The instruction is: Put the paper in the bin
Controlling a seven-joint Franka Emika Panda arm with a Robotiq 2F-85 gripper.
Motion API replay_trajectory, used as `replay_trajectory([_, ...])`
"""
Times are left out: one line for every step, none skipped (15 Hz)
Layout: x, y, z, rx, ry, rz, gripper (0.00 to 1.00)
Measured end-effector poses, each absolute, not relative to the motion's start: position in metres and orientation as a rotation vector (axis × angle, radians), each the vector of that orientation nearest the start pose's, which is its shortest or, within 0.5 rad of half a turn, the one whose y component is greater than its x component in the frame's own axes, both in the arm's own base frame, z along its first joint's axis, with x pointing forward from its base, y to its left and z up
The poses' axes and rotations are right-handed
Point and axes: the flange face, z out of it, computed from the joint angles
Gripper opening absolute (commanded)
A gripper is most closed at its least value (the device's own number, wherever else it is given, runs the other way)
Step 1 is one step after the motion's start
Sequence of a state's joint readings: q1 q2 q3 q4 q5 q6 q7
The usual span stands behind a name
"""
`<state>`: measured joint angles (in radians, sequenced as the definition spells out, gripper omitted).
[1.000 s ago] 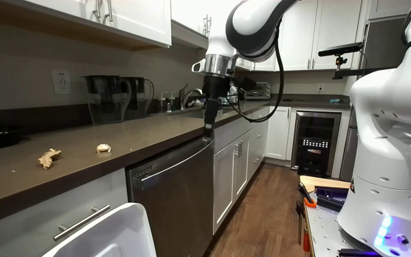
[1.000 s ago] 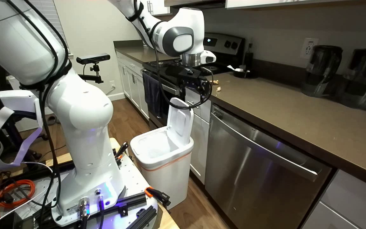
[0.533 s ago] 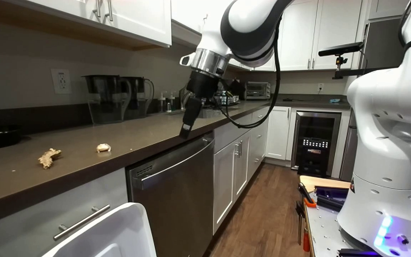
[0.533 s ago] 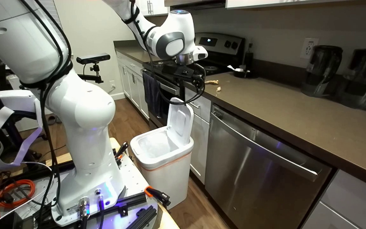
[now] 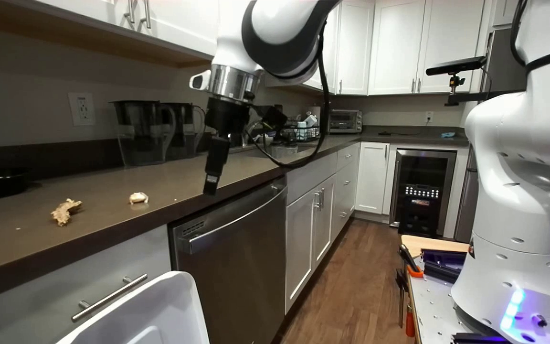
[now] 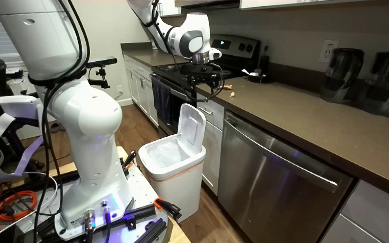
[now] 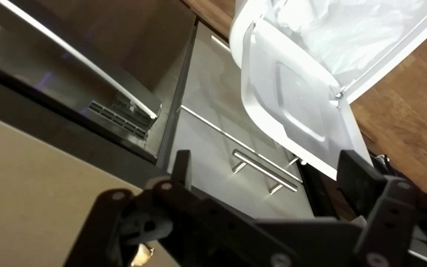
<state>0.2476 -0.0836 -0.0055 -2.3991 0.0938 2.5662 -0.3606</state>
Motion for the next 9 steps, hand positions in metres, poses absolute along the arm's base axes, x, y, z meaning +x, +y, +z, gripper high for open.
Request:
replay_trajectory([0.503,0.122,0.375,-2.972,-0.835,-0.403,1.0])
replay_trajectory([0.515,0.124,0.376,-2.978,-0.855,-0.414,1.0])
replay_trajectory([0.526,0.125,0.378,-2.983,-0.872,-0.419,1.0])
replay_trajectory([0.537,0.126,0.379,-2.986,-0.882,-0.42,1.0])
replay_trajectory([0.548,0.128,0.381,-2.986,-0.882,-0.421,1.0])
replay_trajectory([0.558,0.13,0.382,-2.985,-0.884,-0.419,1.0])
replay_trajectory([0.568,0.132,0.382,-2.981,-0.892,-0.414,1.0])
replay_trajectory([0.577,0.133,0.381,-2.977,-0.904,-0.408,1.0])
replay_trajectory([0.586,0.134,0.379,-2.974,-0.914,-0.398,1.0])
